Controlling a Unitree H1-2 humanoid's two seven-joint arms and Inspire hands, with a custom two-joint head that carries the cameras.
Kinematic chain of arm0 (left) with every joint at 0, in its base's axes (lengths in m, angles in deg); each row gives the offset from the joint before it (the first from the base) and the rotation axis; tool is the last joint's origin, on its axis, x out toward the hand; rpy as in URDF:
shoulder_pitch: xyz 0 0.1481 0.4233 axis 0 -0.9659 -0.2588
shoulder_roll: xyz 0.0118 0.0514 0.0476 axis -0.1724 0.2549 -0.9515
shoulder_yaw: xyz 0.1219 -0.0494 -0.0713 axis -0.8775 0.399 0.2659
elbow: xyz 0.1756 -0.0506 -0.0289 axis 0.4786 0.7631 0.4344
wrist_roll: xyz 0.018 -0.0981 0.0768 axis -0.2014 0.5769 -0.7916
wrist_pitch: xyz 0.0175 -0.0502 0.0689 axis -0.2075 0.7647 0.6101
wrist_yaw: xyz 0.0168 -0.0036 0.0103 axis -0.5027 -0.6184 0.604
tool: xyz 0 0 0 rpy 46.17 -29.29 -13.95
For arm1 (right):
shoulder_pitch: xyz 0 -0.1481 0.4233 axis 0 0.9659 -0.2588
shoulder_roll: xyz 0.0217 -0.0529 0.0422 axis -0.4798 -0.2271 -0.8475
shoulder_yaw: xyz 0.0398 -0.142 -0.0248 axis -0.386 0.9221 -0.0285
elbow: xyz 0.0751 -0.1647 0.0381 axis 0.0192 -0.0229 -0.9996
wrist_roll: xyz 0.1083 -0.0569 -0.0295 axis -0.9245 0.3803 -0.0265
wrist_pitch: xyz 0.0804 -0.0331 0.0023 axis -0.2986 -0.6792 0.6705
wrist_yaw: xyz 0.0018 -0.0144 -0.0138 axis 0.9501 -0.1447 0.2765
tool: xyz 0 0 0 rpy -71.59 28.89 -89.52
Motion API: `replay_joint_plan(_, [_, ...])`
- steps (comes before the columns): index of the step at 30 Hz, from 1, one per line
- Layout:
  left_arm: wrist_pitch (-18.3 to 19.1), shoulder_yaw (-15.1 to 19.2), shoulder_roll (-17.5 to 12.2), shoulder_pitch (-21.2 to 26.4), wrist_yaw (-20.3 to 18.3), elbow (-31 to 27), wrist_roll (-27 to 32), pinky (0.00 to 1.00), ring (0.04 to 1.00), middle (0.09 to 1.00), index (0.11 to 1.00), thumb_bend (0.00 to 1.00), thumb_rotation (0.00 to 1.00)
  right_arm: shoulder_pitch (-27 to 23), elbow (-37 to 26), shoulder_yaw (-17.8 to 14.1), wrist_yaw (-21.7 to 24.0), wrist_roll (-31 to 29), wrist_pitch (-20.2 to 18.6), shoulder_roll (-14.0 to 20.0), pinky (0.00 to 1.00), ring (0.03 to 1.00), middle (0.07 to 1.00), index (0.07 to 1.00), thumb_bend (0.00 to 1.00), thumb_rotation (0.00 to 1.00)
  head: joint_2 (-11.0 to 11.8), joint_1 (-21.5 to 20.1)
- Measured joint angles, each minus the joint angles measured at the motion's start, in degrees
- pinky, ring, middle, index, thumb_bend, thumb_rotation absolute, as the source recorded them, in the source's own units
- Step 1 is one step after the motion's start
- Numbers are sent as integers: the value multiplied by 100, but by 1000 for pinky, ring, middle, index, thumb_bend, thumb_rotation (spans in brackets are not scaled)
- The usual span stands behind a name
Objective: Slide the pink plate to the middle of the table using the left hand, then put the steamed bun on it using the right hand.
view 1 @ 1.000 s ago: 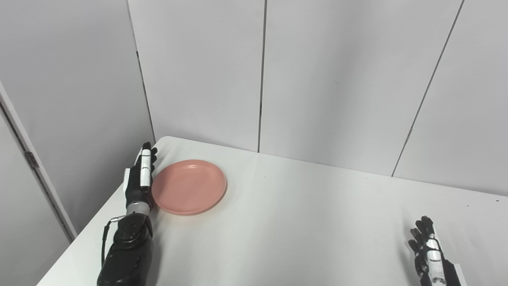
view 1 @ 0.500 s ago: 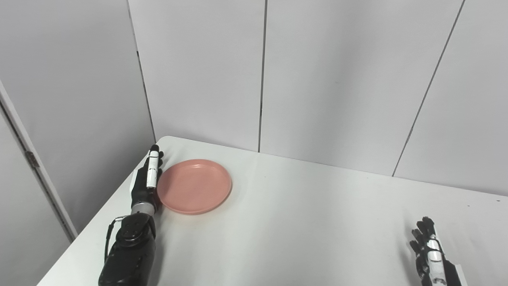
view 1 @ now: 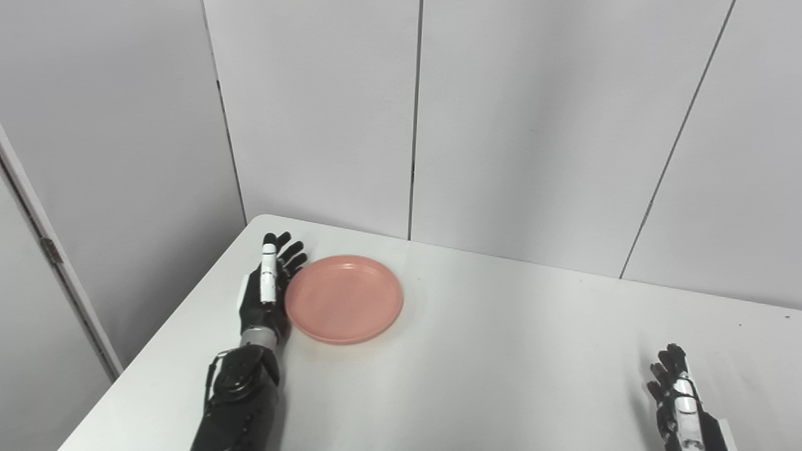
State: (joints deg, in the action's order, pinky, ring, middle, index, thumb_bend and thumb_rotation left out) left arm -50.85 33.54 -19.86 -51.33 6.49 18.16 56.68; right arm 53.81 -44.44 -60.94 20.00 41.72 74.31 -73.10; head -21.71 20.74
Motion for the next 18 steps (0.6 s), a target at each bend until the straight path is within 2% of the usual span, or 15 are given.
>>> replay_joint_plan(3, [-61,-154,96,-1,-51,6,-72,911,864,861,862,669,1000,-1,0,3,-3,-9,0,-1,1000,1000,1000,1000,240,1000,-17,0])
replay_joint_plan(5, [-139,-220,134,-2,-219,46,-46,918,872,870,873,673,998,-1,1,6,-3,-7,0,0,1000,1000,1000,1000,248,1000,-18,0])
replay_joint_plan(7, [-188,-256,194,-2,-323,69,-42,888,861,860,860,671,988,-1,0,9,-2,-7,-2,1,1000,1000,1000,1000,250,1000,-62,-18])
replay_joint_plan(11, [-194,-382,305,-30,-404,13,-54,894,863,859,854,671,992,-1,0,15,-6,13,-6,4,1000,1000,1000,1000,275,1000,-106,-53])
replay_joint_plan(18, [-131,-747,492,-183,-681,-215,-55,911,864,861,857,681,997,-33,39,30,-25,84,-8,-4,1000,1000,1000,1000,334,932,-273,-422])
